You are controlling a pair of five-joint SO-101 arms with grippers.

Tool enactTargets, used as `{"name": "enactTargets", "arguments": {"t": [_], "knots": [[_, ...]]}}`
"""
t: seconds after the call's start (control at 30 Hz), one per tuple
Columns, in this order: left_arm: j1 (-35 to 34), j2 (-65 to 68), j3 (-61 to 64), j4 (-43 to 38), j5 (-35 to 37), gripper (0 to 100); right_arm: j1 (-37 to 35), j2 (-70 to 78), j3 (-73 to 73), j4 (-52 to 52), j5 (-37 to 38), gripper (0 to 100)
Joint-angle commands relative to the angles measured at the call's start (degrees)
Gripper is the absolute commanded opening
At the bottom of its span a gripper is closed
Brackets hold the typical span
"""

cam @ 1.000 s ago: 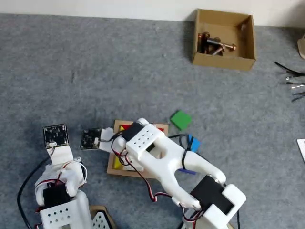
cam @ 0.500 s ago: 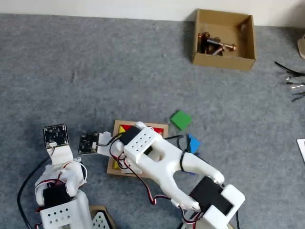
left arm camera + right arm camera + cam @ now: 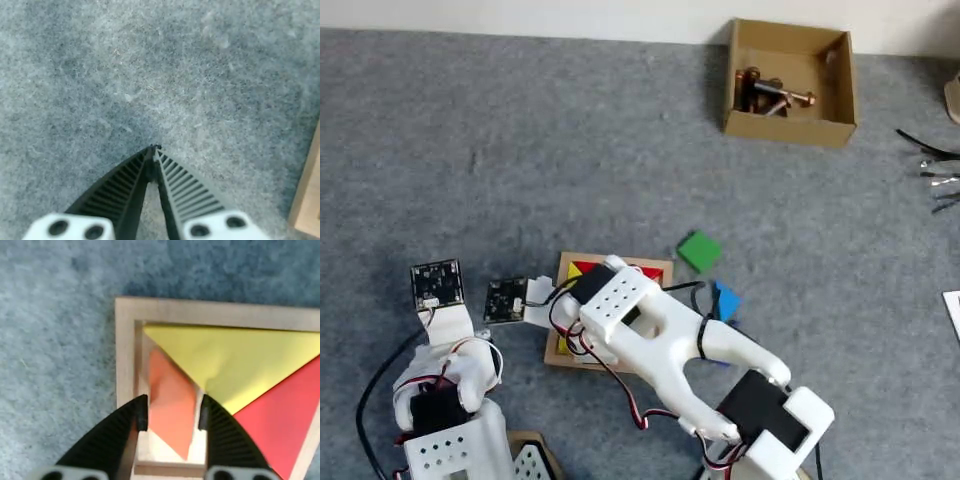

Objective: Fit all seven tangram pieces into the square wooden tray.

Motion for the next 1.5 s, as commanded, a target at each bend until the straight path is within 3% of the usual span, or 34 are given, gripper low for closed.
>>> {"name": "enactTargets", "arguments": {"t": [0.0,0.9,1.07,1.33,1.47], "knots": [[-0.75,-0.31,1.1,0.18,0.62,1,-0.48,-3.38,-0.4,-2.15,-2.2,18.5],[-0.75,-0.31,1.1,0.18,0.62,1,-0.4,-3.82,-0.92,3.82,-2.9,18.4],[-0.75,-0.31,1.1,0.18,0.62,1,-0.4,-4.09,-1.01,3.38,-5.89,18.4],[-0.75,-0.31,1.1,0.18,0.62,1,3.74,-18.42,-0.31,2.15,-8.97,17.7],[-0.75,-0.31,1.1,0.18,0.62,1,8.04,-23.34,3.38,1.98,-11.25,9.3]]}}
